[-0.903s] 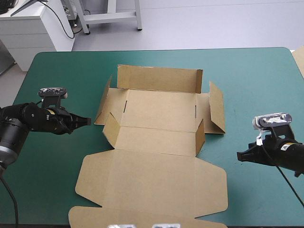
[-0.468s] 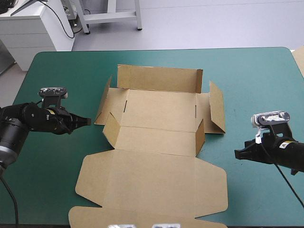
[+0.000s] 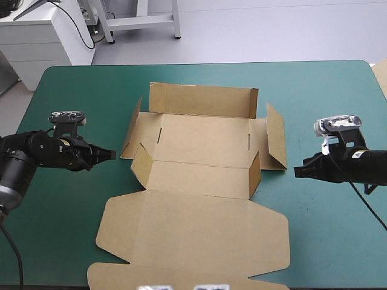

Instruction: Fold the box

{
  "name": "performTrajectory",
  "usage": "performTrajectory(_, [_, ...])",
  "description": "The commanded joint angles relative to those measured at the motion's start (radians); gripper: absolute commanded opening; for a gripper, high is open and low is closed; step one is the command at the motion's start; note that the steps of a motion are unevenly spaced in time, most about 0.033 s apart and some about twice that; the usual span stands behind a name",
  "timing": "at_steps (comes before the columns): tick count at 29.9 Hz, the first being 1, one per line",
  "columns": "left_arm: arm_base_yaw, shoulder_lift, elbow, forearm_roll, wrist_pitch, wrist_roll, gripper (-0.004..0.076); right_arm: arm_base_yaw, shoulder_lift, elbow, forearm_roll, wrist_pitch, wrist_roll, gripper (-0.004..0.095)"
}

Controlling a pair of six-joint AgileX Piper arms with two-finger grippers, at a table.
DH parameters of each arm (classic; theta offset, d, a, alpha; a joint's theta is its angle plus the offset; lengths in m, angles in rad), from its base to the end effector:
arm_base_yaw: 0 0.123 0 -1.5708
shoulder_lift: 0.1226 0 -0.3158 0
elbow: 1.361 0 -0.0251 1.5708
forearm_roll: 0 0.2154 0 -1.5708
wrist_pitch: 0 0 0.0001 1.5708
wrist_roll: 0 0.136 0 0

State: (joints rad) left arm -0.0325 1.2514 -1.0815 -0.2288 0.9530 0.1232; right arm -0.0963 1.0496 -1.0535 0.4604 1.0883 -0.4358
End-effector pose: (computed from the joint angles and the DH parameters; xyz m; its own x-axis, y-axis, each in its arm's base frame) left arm 0.2236 -0.0324 0.3258 -0.8547 0.0171 -0.5189 0.1189 0.9794 -0.1635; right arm 0.1666 0.0377 0.3568 -0.7633 -0.1185 -0.6351 -0.3048 0.9328 0.1923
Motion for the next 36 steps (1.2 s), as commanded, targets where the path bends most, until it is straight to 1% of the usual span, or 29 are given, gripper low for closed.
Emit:
performTrajectory(1, [0.002,-0.021,-0.033,-0.015,-0.035,0.002,-0.0008,0.067,0.046,-0.081,0.002,-0.018,0.019,0.0003])
performTrajectory(6, [0.002,-0.021,-0.033,-0.015,-0.033,0.002,-0.0008,0.218,0.141,-0.127,-0.135,-0.019,0.131,0.0003])
performTrajectory(8, [0.002,-0.021,-0.033,-0.015,-0.033,0.002,-0.0008,0.277,0.186,-0.141,-0.166,-0.028,0.152,0.0003])
performTrajectory(11, [0.002,-0.021,-0.033,-0.015,-0.027,0.002,-0.0008,0.333,0.243,-0.163,-0.173,-0.090,0.166,0.0003])
performTrajectory(13, [0.002,-0.021,-0.033,-0.015,-0.023,0.002,-0.0008,0.360,0.270,-0.180,-0.204,-0.127,0.191,0.0003])
performTrajectory(15, [0.002,-0.021,-0.033,-0.015,-0.023,0.002,-0.0008,0.381,0.301,-0.206,-0.253,-0.125,0.257,0.0004])
performTrajectory(17, [0.002,-0.021,-0.033,-0.015,-0.023,0.002,-0.0008,0.394,0.329,-0.242,-0.293,-0.093,0.314,0.0023])
performTrajectory(20, [0.002,-0.021,-0.033,-0.015,-0.023,0.002,-0.0008,0.400,0.377,-0.297,-0.295,-0.015,0.314,0.0108])
performTrajectory(27, [0.002,-0.021,-0.033,-0.015,-0.023,0.002,-0.0008,0.400,0.505,-0.373,-0.260,0.116,0.333,0.0360])
performTrajectory(30, [0.002,-0.021,-0.033,-0.015,-0.023,0.002,-0.0008,0.400,0.551,-0.376,-0.254,0.143,0.337,0.0381])
performTrajectory(36, [0.002,-0.021,-0.033,-0.015,-0.023,0.004,-0.0008,0.400,0.610,-0.376,-0.183,0.127,0.337,0.0376])
